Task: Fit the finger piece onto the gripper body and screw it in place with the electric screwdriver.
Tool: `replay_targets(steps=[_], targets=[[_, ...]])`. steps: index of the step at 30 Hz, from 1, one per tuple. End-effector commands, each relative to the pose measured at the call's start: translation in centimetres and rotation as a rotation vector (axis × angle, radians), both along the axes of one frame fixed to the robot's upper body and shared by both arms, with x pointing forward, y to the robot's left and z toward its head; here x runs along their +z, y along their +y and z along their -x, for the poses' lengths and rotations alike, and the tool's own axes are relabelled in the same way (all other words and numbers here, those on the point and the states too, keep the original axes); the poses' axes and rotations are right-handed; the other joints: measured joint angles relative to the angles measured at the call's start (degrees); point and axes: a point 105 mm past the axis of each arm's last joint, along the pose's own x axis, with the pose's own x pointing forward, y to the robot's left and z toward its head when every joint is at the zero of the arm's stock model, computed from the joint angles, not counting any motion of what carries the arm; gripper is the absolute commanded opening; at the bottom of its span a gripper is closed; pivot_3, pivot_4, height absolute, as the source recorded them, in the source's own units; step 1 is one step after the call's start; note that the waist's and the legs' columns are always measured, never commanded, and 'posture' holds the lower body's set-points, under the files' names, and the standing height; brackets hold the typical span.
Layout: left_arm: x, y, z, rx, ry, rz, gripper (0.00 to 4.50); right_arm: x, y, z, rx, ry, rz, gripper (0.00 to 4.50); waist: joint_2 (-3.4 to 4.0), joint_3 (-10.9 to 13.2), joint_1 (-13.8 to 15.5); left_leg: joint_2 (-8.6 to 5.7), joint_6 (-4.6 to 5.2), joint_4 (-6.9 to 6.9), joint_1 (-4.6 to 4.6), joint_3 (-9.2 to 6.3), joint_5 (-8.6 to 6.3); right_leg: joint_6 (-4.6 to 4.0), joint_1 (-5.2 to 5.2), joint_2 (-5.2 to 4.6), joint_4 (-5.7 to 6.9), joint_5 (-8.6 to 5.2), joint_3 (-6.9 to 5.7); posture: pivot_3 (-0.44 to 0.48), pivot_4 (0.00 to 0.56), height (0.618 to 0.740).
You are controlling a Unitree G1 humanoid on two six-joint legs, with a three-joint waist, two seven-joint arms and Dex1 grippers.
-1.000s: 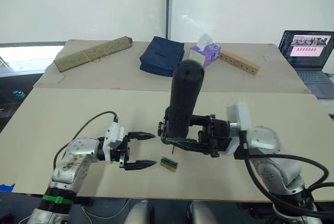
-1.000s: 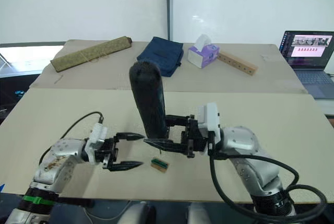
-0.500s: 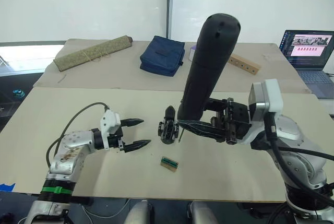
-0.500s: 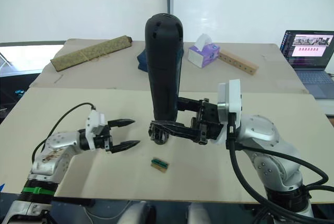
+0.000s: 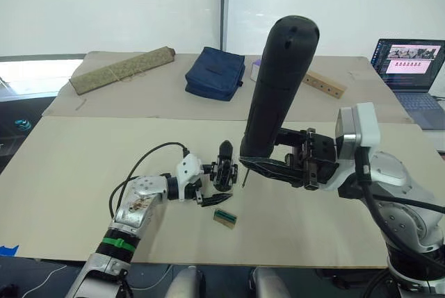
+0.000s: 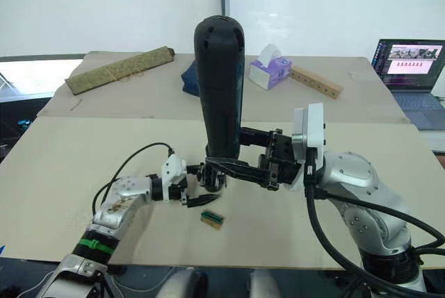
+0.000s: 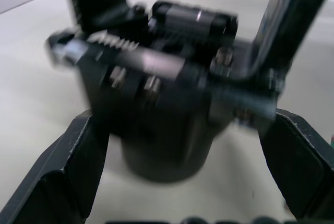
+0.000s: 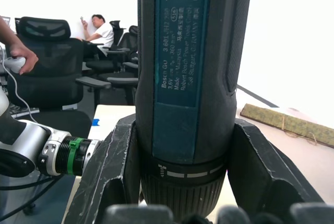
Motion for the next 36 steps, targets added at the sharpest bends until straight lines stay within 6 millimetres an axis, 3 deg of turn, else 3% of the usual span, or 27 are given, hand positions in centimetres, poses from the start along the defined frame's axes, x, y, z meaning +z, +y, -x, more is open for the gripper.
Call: replay_targets(steps=[1, 12, 15, 18, 27, 36], targets=[[0.1, -0.1, -0.6, 0.017, -0.015, -0.02, 4.45, 1.4, -0.2, 1.0, 0.007, -0.069, -0.021, 1.9, 0.0, 0.0, -0.04, 0.0, 0.0, 0.0, 0.0, 0.0, 0.0, 0.0, 0.0, 0.01, 0.01, 0.0, 0.0, 0.0, 0.15, 0.74], [-0.5, 0.9, -0.3, 0.016, 0.014, -0.023, 4.45, 1.4, -0.2, 1.1, -0.022, -0.077, -0.021, 1.9, 0.0, 0.0, 0.04, -0.02, 0.0, 0.03, -0.01, 0.0, 0.0, 0.0, 0.0, -0.02, 0.01, 0.0, -0.01, 0.0, 0.15, 0.74], [-0.6, 0.7, -0.3, 0.013, 0.019, -0.007, 3.7, 1.3, -0.3, 1.1, -0.026, -0.073, -0.019, 1.9, 0.0, 0.0, 0.05, -0.02, 0.0, 0.05, -0.01, 0.0, 0.0, 0.01, 0.01, -0.02, 0.01, 0.0, -0.01, 0.0, 0.15, 0.74], [-0.6, 0.5, -0.4, 0.018, 0.021, 0.012, 2.29, 1.2, -0.3, 1.1, -0.031, -0.067, -0.017, 1.9, 0.0, 0.0, 0.05, -0.02, 0.0, 0.05, -0.01, 0.0, 0.0, 0.01, 0.01, -0.02, 0.0, 0.0, -0.01, 0.0, 0.15, 0.74], [-1.3, 0.8, -0.3, -0.064, 0.007, -0.015, 2.29, 0.9, -0.4, 1.1, -0.04, -0.052, -0.011, 1.9, 0.01, 0.0, 0.17, -0.03, 0.0, 0.13, 0.01, 0.0, 0.0, 0.01, 0.05, -0.02, 0.04, 0.0, -0.01, 0.0, 0.15, 0.74], [-1.8, 1.6, -1.3, -0.238, -0.043, -0.162, 2.29, 0.5, -0.6, 1.2, -0.037, -0.036, 0.002, 1.9, 0.0, 0.0, 0.06, -0.05, 0.01, 0.32, -0.04, 0.0, 0.0, 0.01, 0.06, 0.03, 0.13, 0.0, -0.05, 0.0, 0.15, 0.74]])
